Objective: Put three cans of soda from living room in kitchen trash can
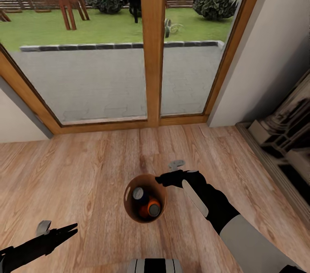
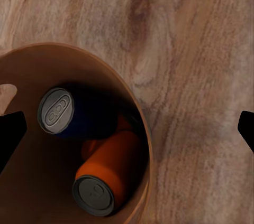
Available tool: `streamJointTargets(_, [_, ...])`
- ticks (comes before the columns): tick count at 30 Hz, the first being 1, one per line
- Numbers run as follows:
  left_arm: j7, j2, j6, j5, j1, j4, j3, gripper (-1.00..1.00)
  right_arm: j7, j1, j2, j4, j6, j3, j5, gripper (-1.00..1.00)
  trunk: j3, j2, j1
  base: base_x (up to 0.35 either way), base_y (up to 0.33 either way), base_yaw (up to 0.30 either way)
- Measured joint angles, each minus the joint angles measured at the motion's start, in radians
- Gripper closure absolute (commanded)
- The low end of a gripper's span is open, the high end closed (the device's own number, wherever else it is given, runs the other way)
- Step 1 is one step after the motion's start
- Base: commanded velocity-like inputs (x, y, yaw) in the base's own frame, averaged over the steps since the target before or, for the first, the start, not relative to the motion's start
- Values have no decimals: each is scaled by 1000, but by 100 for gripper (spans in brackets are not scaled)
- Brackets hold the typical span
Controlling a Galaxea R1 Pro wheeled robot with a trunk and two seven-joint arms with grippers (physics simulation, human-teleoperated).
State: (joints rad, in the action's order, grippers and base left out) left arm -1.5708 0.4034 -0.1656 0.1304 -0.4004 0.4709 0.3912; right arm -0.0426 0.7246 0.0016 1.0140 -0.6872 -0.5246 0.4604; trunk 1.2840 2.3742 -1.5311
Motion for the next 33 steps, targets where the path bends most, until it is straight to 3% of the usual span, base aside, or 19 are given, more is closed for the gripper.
streamJointTargets(26, [0,-1,-1,0,0,0,-1,-100,0,0,0,-2,0,0,0,-100,-121,-182,100,0,0,0])
streamJointTargets(33, [0,-1,-1,0,0,0,-1,-100,0,0,0,-41,0,0,-2,-100,-154,-231,126,0,0,0])
